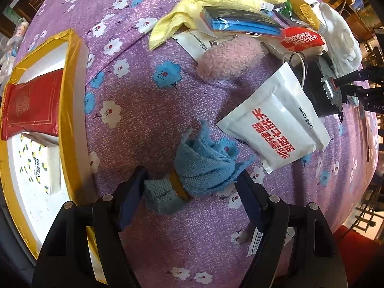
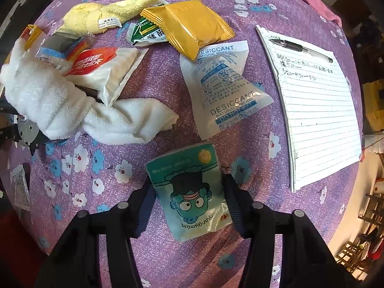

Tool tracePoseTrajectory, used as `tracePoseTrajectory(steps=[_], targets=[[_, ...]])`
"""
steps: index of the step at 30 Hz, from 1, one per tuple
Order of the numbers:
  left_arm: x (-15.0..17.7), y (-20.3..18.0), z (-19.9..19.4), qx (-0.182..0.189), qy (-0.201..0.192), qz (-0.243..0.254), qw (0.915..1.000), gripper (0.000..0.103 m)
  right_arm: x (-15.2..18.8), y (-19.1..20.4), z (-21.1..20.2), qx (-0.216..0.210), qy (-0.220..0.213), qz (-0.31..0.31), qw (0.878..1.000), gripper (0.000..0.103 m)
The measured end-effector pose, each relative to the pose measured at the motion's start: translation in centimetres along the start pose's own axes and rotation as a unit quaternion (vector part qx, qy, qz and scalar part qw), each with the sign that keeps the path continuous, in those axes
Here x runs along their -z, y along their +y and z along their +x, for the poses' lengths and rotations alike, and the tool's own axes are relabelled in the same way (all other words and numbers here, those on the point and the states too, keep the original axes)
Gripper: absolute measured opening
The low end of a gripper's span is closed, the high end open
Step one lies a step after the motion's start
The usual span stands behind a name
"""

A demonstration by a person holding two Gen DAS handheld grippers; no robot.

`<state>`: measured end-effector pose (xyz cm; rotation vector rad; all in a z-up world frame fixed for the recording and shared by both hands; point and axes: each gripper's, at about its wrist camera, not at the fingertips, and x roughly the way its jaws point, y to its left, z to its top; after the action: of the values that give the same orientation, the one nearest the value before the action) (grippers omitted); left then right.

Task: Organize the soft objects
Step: 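Grasp the blue cloth with the left gripper while the right grasps the green tissue pack, then carry the blue cloth and green tissue pack into the foam box and release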

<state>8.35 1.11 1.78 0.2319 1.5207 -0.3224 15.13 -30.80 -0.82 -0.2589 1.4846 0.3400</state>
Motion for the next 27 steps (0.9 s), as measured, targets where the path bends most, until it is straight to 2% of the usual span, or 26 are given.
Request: tracePoseTrajectory(steps=[3,6,10,16,18,19,20,24,27], targets=[[-0.2,-0.1,0.0,0.0,-0.001,0.0,1.0,0.076,0.4,1.1,-0.4,0.006,-0.009,0.001,1.0,0.038],[-0.2,-0.1,0.0,0.002,-0.001,0.001,1.0,0.076,1.2,2.3,-0.9,0.002,-0.009,0.003,1.0,0.035],[0.0,0.2,0.0,0.003,0.0,0.005,1.0,0.075,2.8,4.9,-2.1,-0.04,-0.016,-0.014,0.999,0.035],[-0.1,0.1,0.3,-0.004,-0.011,0.016,0.9998,0.074,4.5,7.6,-2.8,-0.062,-0.021,-0.023,0.998,0.035],[0.0,-0.2,0.1,-0.013,-0.026,0.024,0.9993,0.051,4.9,8.1,-3.2,-0.069,-0.024,-0.022,0.997,0.035],[0.0,-0.4,0.0,-0.017,-0.03,0.024,0.9991,0.045,5.1,8.5,-3.5,-0.071,-0.026,-0.022,0.997,0.035],[0.1,-0.4,-0.2,-0.01,-0.033,0.02,0.9992,0.032,5.3,8.9,-4.1,-0.074,-0.03,-0.025,0.997,0.035],[0.6,-0.1,-0.7,0.006,-0.044,-0.001,0.999,0.029,5.4,10.6,-5.8,-0.084,-0.042,-0.034,0.995,0.035],[1.4,0.7,-1.2,0.035,-0.045,-0.027,0.998,0.029,5.8,12.3,-6.7,-0.09,-0.045,-0.047,0.994,0.035]])
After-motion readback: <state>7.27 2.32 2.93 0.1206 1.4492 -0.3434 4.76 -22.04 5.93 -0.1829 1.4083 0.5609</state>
